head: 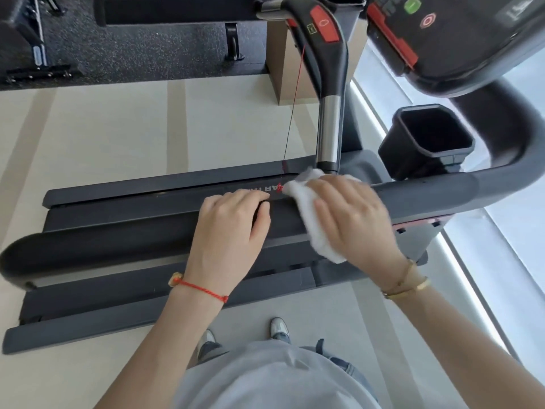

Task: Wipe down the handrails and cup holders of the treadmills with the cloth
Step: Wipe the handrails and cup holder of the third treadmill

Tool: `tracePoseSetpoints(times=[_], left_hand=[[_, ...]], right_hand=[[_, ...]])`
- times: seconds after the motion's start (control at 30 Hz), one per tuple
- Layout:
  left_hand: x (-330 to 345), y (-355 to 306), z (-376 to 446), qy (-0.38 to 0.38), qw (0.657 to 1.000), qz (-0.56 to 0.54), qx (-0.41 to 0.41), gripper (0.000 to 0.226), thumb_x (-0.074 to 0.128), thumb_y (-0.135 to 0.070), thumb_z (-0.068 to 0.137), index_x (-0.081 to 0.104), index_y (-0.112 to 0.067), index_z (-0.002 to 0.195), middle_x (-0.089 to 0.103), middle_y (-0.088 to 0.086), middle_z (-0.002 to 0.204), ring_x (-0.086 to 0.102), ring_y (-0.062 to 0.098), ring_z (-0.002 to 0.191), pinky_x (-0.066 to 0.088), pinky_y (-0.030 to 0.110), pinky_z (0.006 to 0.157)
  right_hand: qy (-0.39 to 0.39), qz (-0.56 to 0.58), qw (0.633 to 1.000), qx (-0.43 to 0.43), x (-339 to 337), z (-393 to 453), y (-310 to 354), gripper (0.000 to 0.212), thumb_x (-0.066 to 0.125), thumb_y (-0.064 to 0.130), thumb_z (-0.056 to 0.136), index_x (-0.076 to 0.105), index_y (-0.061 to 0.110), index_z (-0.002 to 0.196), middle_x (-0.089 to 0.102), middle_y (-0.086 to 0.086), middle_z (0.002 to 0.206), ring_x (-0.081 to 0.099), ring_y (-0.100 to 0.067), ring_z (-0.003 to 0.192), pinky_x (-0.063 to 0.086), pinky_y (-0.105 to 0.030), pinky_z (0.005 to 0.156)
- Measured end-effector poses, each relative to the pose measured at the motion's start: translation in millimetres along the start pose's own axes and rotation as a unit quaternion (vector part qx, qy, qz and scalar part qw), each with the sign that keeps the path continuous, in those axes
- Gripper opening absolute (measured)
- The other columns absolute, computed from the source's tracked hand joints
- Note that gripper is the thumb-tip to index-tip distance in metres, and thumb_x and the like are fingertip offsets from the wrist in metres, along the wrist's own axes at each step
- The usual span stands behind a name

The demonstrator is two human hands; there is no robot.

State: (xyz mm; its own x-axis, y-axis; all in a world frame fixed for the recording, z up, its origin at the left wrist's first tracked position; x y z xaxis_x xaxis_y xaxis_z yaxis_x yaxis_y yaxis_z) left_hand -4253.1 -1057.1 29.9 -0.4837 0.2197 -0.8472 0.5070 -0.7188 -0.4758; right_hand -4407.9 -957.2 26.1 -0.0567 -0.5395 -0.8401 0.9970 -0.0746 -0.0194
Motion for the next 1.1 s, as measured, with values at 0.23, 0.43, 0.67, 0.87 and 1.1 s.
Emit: tracePoseSetpoints(times=[0.23, 0.43, 0.67, 0.87, 1.1], left_hand=[[14.9, -20.9, 5.5, -0.016, 0.999, 0.027, -0.005, 0.022, 0.05, -0.018, 0.1, 0.07, -0.015, 0.109, 0.072, -0.006, 0.106, 0.066, 0.017, 0.092, 0.043, 0.037, 0.094], [20.0, -22.3, 4.5, -0.047, 0.997, 0.056, -0.012, 0.026, 0.046, -0.021, 0.1, 0.071, -0.018, 0.106, 0.072, -0.008, 0.103, 0.066, 0.015, 0.089, 0.041, 0.034, 0.094], [24.9, -24.5, 6.5, -0.077, 0.992, 0.089, -0.037, 0.032, 0.04, -0.025, 0.1, 0.072, -0.024, 0.099, 0.073, -0.013, 0.096, 0.065, 0.013, 0.086, 0.039, 0.033, 0.093], [29.0, -24.8, 7.2, -0.1, 0.988, 0.106, -0.053, 0.037, 0.036, -0.029, 0.1, 0.073, -0.025, 0.094, 0.072, -0.013, 0.089, 0.064, 0.013, 0.081, 0.039, 0.032, 0.092], [28.8, -23.6, 7.0, -0.094, 0.988, 0.109, -0.05, 0.035, 0.038, -0.027, 0.1, 0.072, -0.025, 0.094, 0.072, -0.012, 0.088, 0.064, 0.016, 0.081, 0.039, 0.034, 0.092]], right_hand=[[-0.004, -0.016, 0.998, 0.056, 1.1, -1.3, -13.5, 0.024, 0.038, 0.009, 0.093, 0.062, 0.012, 0.09, 0.054, -0.004, 0.078, 0.047, -0.031, 0.07, 0.036, -0.044, 0.066], [-0.006, 0.02, 0.999, 0.039, -12.4, -17.8, -51.3, 0.025, 0.04, 0.012, 0.095, 0.064, 0.009, 0.089, 0.062, -0.005, 0.085, 0.055, -0.03, 0.073, 0.045, -0.043, 0.07], [0.036, -0.019, 0.994, 0.098, -12.2, -10.5, -53.1, 0.031, 0.033, 0.021, 0.097, 0.06, 0.016, 0.085, 0.052, -0.001, 0.077, 0.048, -0.029, 0.069, 0.036, -0.041, 0.065], [0.008, 0.053, 0.998, 0.046, -5.9, -15.7, -48.1, 0.034, 0.035, 0.024, 0.1, 0.066, 0.01, 0.096, 0.062, -0.004, 0.088, 0.053, -0.025, 0.073, 0.042, -0.035, 0.071], [-0.003, -0.005, 0.998, 0.059, -13.4, -26.6, -72.0, 0.026, 0.039, 0.01, 0.094, 0.065, 0.013, 0.093, 0.059, -0.001, 0.083, 0.047, -0.028, 0.07, 0.038, -0.039, 0.068]])
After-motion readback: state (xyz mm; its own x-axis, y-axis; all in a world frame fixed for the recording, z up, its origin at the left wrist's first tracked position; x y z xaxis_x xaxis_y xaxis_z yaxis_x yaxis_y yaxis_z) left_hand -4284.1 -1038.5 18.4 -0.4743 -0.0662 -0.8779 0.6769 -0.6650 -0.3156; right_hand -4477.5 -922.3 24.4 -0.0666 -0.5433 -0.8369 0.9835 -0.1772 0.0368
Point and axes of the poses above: each hand's wrist, its own z-axis towards the middle knuckle, its own x-axis out of the palm, y = z × x, the point moved 3 cm from there along z, towards the middle knuckle
